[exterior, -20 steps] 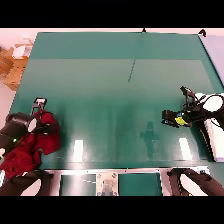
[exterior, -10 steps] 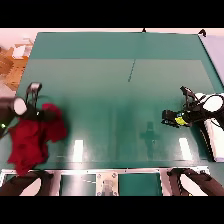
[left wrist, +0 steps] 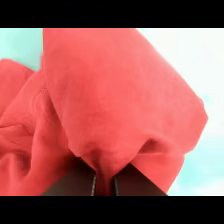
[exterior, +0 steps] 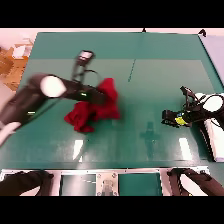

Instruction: Fold the shirts.

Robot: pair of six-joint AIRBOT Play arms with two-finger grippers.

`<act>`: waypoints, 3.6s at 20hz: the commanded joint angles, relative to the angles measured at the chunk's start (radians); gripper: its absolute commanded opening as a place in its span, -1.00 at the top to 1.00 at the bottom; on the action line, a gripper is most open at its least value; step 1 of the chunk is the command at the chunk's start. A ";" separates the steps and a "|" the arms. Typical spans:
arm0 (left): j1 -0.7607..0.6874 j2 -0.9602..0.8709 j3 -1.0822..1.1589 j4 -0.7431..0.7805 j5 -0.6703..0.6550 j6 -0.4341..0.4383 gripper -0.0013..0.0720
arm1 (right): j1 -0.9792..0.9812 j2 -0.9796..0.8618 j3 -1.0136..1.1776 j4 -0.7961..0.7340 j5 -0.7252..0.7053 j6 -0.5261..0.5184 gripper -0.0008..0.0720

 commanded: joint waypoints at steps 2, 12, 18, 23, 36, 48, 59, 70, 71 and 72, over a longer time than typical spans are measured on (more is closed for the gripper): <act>-0.137 -0.214 0.045 -0.217 0.148 0.074 -1.00 | 0.000 0.001 0.008 -0.008 0.016 -0.003 0.93; 0.327 -0.131 0.152 -0.027 -0.558 0.058 -1.00 | 0.061 -0.005 -0.084 0.098 -0.060 -0.027 0.34; 0.356 -0.129 -0.199 -0.081 -0.496 0.064 -1.00 | 0.208 -0.161 -0.115 0.359 -0.346 -0.251 -0.62; 0.356 -0.132 -0.341 -0.145 -0.308 0.097 -1.00 | 0.212 -0.326 -0.029 0.415 -0.347 -0.332 -0.55; 0.356 0.026 0.113 -0.104 -0.296 0.112 0.92 | -0.015 -0.267 0.373 0.425 -0.030 -0.430 0.93; 0.356 0.223 1.056 0.098 -0.269 0.019 0.92 | -0.131 0.207 0.880 0.426 0.054 -0.431 0.93; 0.356 -0.229 0.832 -0.227 0.196 0.182 0.91 | -0.116 0.321 0.282 0.594 -0.018 -0.449 0.93; 0.164 -0.791 0.830 -0.445 0.061 0.434 0.45 | -0.108 -0.074 -0.206 0.481 -0.570 -0.476 0.93; 0.168 -0.793 0.830 -0.443 0.020 0.424 -0.44 | -0.108 -0.112 -0.203 0.481 -0.568 -0.497 0.93; 0.187 -0.792 0.844 -0.442 -0.050 0.385 -0.60 | -0.109 -0.130 -0.203 0.476 -0.568 -0.501 0.92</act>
